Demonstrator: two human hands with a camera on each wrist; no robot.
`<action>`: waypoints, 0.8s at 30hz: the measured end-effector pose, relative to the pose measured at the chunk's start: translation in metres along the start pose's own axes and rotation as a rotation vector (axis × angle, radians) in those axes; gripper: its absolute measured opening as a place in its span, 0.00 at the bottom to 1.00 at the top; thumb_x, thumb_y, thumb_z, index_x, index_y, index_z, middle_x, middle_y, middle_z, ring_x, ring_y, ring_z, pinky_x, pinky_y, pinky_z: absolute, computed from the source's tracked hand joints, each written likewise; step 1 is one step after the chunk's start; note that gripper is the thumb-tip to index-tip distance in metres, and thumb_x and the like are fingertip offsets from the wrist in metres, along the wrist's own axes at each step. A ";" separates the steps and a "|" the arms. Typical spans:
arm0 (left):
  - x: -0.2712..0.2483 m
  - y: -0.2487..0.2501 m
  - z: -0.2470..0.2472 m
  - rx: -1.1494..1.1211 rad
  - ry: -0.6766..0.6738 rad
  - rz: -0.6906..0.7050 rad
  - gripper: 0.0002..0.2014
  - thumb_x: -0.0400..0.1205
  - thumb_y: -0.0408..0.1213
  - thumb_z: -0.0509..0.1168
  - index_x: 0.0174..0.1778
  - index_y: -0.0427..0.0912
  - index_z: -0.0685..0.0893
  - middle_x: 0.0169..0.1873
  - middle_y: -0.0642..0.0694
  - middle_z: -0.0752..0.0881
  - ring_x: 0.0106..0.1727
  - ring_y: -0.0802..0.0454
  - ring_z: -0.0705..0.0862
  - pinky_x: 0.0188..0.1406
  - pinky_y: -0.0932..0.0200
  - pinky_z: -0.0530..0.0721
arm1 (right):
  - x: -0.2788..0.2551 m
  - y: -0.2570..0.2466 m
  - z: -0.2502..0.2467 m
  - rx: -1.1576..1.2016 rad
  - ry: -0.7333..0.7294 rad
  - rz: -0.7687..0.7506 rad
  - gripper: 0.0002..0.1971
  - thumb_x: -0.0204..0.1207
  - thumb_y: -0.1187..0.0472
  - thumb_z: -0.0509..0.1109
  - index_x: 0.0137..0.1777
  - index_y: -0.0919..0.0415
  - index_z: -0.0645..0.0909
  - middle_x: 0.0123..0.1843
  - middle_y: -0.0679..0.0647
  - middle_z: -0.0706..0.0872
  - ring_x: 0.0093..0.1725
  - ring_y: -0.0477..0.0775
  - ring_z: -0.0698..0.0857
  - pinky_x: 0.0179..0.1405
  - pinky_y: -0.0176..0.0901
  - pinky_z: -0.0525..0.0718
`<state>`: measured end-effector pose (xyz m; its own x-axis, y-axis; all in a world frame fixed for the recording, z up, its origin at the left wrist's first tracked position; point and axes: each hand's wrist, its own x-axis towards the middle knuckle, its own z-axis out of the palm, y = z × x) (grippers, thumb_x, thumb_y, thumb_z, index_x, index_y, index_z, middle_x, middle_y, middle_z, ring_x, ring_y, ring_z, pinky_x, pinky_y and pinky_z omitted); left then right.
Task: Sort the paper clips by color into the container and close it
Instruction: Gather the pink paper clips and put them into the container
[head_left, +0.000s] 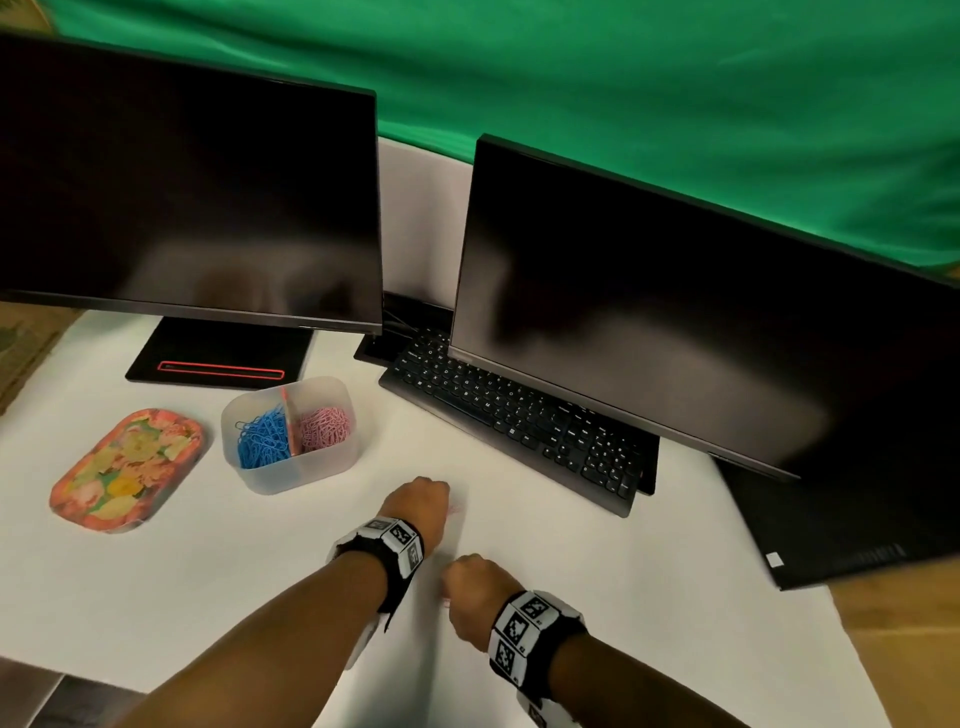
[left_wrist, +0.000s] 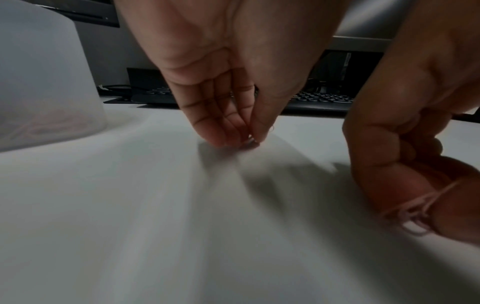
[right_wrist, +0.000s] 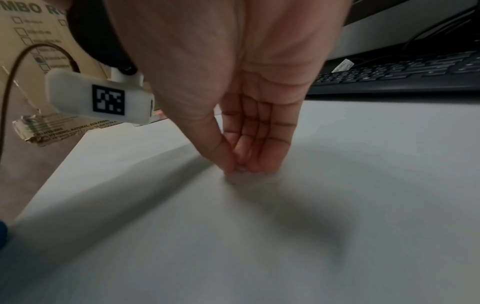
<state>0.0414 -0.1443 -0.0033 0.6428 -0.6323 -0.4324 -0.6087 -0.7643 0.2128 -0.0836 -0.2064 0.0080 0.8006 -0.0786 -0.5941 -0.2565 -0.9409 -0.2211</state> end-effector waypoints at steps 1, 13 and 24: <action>0.001 0.000 0.000 0.013 -0.018 -0.009 0.11 0.82 0.38 0.62 0.59 0.41 0.80 0.58 0.39 0.83 0.58 0.41 0.84 0.53 0.51 0.83 | -0.001 0.000 0.001 -0.006 0.001 -0.009 0.12 0.77 0.70 0.64 0.59 0.71 0.80 0.61 0.68 0.83 0.60 0.68 0.83 0.60 0.54 0.83; 0.008 0.005 0.003 0.059 -0.018 0.018 0.14 0.84 0.38 0.61 0.63 0.38 0.76 0.62 0.39 0.79 0.61 0.40 0.82 0.56 0.50 0.82 | -0.007 -0.002 0.000 0.019 -0.029 -0.006 0.14 0.78 0.69 0.65 0.63 0.71 0.77 0.64 0.68 0.81 0.63 0.67 0.81 0.65 0.53 0.81; 0.002 0.013 0.005 0.388 -0.053 0.072 0.20 0.79 0.23 0.60 0.68 0.28 0.70 0.64 0.32 0.75 0.64 0.36 0.78 0.59 0.46 0.81 | -0.012 -0.006 0.002 0.030 -0.043 -0.018 0.18 0.77 0.72 0.64 0.67 0.72 0.74 0.67 0.69 0.78 0.65 0.67 0.79 0.68 0.55 0.79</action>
<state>0.0330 -0.1549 -0.0055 0.5734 -0.6675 -0.4751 -0.7885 -0.6071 -0.0986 -0.0932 -0.1993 0.0146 0.7812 -0.0473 -0.6225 -0.2590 -0.9318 -0.2543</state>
